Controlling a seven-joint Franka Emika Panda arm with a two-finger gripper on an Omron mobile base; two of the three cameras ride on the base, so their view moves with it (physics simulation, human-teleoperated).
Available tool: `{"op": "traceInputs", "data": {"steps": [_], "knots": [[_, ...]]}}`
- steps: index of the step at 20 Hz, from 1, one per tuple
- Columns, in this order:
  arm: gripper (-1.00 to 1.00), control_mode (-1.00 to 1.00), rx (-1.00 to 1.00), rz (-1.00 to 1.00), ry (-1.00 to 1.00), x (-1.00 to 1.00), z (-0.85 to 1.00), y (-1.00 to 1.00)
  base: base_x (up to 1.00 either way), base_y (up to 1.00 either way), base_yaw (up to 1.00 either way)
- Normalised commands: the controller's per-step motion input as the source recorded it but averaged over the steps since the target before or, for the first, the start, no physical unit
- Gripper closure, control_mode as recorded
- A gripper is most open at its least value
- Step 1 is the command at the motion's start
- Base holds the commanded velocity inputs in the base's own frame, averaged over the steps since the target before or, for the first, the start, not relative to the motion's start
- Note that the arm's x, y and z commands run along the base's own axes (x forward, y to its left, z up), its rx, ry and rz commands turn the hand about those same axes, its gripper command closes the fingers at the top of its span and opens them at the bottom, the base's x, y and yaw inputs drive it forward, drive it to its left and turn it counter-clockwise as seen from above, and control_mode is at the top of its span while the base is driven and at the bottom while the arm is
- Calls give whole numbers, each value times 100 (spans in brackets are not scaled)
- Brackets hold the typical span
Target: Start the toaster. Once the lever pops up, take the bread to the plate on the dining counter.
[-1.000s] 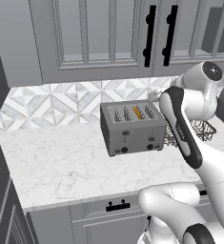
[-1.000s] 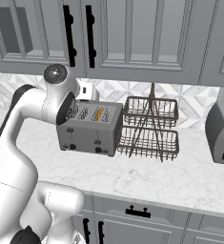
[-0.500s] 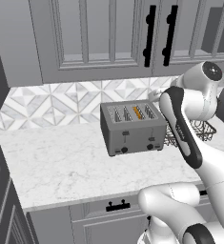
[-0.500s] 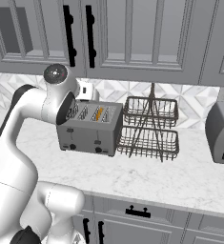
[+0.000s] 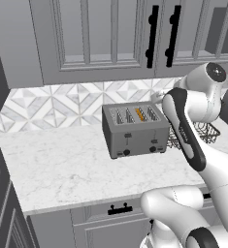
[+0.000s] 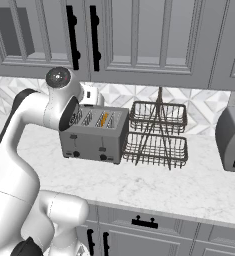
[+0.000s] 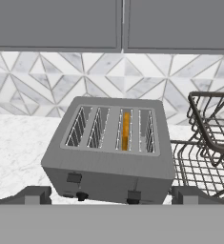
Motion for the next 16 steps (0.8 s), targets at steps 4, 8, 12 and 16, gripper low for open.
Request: {"op": "traceInputs", "data": {"steps": [4, 8, 12, 16], "knots": [[-100, -100, 0, 0, 0, 0, 0, 0, 0, 0, 0], [-100, -100, 0, 0, 0, 0, 0, 0, 0, 0, 0], [-100, -100, 0, 0, 0, 0, 0, 0, 0, 0, 0], [-100, -100, 0, 0, 0, 0, 0, 0, 0, 0, 0]]}}
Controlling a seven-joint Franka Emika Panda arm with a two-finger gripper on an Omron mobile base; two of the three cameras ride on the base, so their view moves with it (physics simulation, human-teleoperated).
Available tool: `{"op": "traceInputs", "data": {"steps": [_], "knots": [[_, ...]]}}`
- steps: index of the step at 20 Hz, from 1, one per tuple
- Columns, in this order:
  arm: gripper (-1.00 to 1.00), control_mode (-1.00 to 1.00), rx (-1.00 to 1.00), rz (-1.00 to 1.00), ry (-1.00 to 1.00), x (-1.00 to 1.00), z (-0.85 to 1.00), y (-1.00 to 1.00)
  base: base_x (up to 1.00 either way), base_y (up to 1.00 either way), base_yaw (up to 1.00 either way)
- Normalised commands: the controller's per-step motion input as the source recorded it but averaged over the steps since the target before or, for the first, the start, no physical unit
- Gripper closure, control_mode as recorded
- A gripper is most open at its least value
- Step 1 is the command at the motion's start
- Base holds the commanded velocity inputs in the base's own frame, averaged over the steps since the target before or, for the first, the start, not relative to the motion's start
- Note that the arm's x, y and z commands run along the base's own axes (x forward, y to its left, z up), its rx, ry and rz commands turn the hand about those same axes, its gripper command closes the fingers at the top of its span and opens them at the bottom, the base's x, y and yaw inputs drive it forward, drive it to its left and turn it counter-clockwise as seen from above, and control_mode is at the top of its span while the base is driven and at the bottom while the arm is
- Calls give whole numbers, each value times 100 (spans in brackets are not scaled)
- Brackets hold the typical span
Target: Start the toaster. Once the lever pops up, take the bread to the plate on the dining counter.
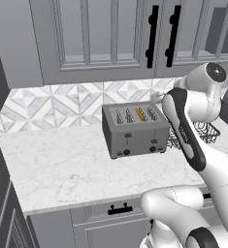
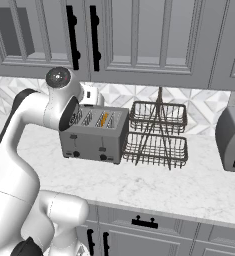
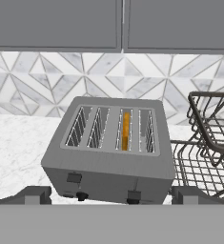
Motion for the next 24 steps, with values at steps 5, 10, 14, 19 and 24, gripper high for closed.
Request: {"op": "traceInputs", "data": {"steps": [5, 10, 14, 19, 24], "knots": [[-100, -100, 0, 0, 0, 0, 0, 0, 0, 0, 0], [-100, -100, 0, 0, 0, 0, 0, 0, 0, 0, 0], [-100, -100, 0, 0, 0, 0, 0, 0, 0, 0, 0], [-100, -100, 0, 0, 0, 0, 0, 0, 0, 0, 0], [-100, -100, 0, 0, 0, 0, 0, 0, 0, 0, 0]]}}
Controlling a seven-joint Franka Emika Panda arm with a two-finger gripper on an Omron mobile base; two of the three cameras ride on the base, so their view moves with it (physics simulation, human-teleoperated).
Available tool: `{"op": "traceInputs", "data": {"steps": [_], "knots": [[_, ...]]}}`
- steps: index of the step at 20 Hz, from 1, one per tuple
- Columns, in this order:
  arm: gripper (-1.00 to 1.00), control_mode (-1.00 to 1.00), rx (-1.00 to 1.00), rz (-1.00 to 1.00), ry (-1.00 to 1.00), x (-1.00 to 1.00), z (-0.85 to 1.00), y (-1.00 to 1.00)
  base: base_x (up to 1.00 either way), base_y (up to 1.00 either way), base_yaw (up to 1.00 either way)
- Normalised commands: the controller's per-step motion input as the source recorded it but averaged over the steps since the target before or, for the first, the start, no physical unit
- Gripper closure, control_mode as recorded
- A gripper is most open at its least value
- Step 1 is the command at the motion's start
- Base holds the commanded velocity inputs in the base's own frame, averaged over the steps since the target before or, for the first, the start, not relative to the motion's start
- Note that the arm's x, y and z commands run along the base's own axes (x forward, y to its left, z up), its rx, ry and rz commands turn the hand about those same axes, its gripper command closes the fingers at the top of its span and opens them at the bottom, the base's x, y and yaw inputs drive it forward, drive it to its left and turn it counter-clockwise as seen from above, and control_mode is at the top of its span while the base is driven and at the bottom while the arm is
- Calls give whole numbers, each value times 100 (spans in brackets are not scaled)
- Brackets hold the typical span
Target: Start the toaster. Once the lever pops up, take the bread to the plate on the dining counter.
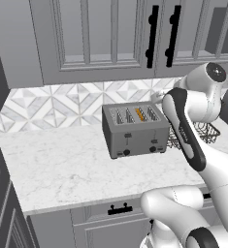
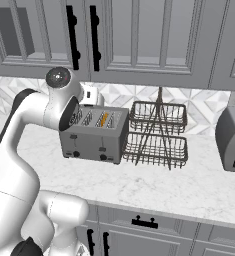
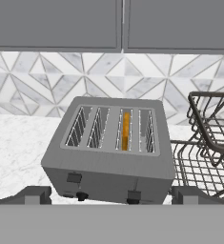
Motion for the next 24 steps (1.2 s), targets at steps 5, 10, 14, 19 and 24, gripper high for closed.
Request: {"op": "traceInputs", "data": {"steps": [5, 10, 14, 19, 24], "knots": [[-100, -100, 0, 0, 0, 0, 0, 0, 0, 0, 0], [-100, -100, 0, 0, 0, 0, 0, 0, 0, 0, 0], [-100, -100, 0, 0, 0, 0, 0, 0, 0, 0, 0], [-100, -100, 0, 0, 0, 0, 0, 0, 0, 0, 0], [-100, -100, 0, 0, 0, 0, 0, 0, 0, 0, 0]]}}
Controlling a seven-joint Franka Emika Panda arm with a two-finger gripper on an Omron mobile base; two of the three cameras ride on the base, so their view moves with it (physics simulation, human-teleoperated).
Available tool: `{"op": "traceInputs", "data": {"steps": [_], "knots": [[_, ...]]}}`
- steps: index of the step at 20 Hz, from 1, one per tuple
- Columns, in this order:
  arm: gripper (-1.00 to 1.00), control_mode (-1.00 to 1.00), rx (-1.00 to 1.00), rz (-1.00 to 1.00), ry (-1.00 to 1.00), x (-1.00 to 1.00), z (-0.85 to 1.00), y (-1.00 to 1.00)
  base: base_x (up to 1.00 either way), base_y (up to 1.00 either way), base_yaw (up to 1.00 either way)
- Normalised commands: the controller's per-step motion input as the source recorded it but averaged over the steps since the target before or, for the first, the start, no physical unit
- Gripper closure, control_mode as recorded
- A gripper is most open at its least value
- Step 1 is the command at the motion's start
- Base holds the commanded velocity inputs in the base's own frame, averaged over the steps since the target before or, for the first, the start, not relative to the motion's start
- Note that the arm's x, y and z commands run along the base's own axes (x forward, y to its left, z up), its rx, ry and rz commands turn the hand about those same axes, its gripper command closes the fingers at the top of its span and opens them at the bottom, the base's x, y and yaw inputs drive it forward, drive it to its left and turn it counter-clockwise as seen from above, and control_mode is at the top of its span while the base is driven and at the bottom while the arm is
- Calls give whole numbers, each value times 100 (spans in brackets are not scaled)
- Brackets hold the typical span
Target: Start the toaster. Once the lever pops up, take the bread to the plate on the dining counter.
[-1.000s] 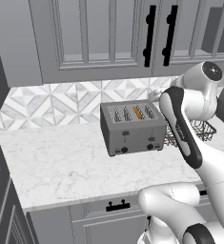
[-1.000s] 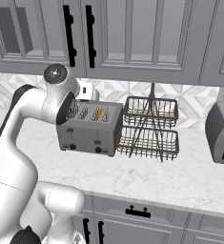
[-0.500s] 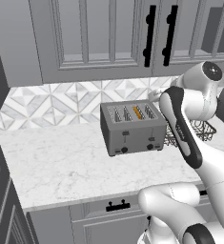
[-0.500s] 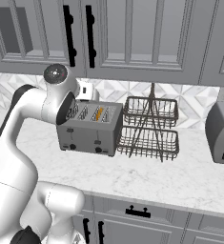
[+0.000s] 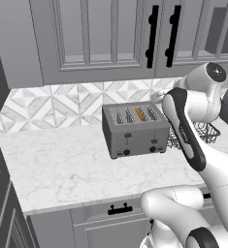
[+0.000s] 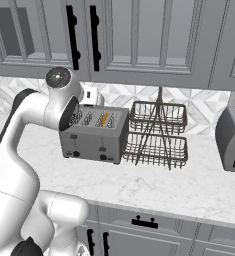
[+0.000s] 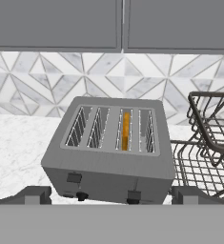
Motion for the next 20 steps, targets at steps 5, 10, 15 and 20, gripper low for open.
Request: {"op": "traceInputs", "data": {"steps": [5, 10, 15, 20], "knots": [[-100, -100, 0, 0, 0, 0, 0, 0, 0, 0, 0], [-100, -100, 0, 0, 0, 0, 0, 0, 0, 0, 0], [-100, -100, 0, 0, 0, 0, 0, 0, 0, 0, 0], [-100, -100, 0, 0, 0, 0, 0, 0, 0, 0, 0]]}}
